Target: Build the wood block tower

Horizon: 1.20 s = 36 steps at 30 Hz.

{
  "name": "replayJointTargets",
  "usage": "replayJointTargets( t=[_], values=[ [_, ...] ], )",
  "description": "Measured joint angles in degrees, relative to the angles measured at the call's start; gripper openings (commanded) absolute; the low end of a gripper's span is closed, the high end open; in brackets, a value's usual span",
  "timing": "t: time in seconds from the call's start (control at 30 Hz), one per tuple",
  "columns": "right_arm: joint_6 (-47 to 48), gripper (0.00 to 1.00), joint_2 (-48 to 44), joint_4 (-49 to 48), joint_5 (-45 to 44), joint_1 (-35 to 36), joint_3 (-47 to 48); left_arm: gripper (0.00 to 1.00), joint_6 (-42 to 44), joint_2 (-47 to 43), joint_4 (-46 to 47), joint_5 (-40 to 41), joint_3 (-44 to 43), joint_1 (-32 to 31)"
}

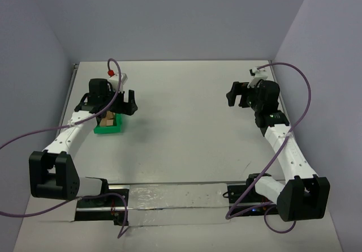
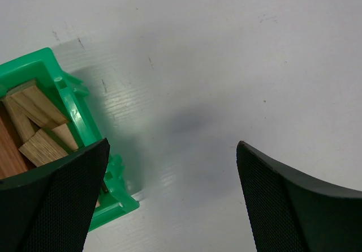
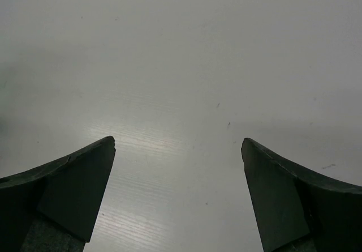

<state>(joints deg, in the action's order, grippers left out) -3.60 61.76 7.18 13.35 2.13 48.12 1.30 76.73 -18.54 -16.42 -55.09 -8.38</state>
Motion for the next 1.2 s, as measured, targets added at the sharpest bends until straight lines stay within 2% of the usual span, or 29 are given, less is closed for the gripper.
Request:
replayJointTargets(
  t=[0.33, 0.4, 0.43, 0.57, 0.63, 0.7, 0.8, 0.87, 1.07, 1.2],
  values=[
    [0.02, 1.0, 0.0, 0.0, 0.09, 0.18, 0.0, 0.99, -2.1, -1.89, 0.23, 2.79, 0.13, 0.0],
    [0.02, 1.0, 0.0, 0.0, 0.09, 0.22, 0.0, 0.96, -2.93, -2.76, 0.54, 4.41, 0.13, 0.0],
    [0.02, 1.0, 0.0, 0.0, 0.09, 0.24, 0.0, 0.91, -3.31, -3.13, 0.68, 5.18, 0.13, 0.0],
    [0.04, 1.0, 0.0, 0.02, 0.04, 0.24, 0.0, 0.87, -4.4, -3.32, 0.62, 9.83, 0.13, 0.87],
    [0.07, 1.0, 0.01, 0.02, 0.03, 0.24, 0.0, 0.86, -4.89, -3.27, 0.39, 10.55, 0.12, 3.15],
    [0.07, 1.0, 0.17, -0.02, 0.0, 0.26, 0.0, 0.83, -5.15, -2.52, 0.02, 10.08, -0.1, 8.0],
    [0.07, 1.0, 0.89, 0.0, 0.02, 0.26, 0.0, 0.74, -5.14, 0.07, -0.54, 10.54, -0.35, 16.33],
    [0.07, 1.0, 1.53, 0.05, 0.04, 0.26, 0.0, 0.71, -4.9, 1.71, -1.25, 11.57, -0.35, 19.18],
    [0.2, 1.0, 2.98, 0.13, 0.04, 0.26, 0.0, 0.68, -3.7, 4.45, -1.68, 13.28, 1.1, 20.13],
    [0.24, 1.0, 3.45, 0.15, -0.02, 0.26, 0.0, 0.62, -3.5, 6.57, -1.32, 14.33, 1.92, 20.23]
  ],
)
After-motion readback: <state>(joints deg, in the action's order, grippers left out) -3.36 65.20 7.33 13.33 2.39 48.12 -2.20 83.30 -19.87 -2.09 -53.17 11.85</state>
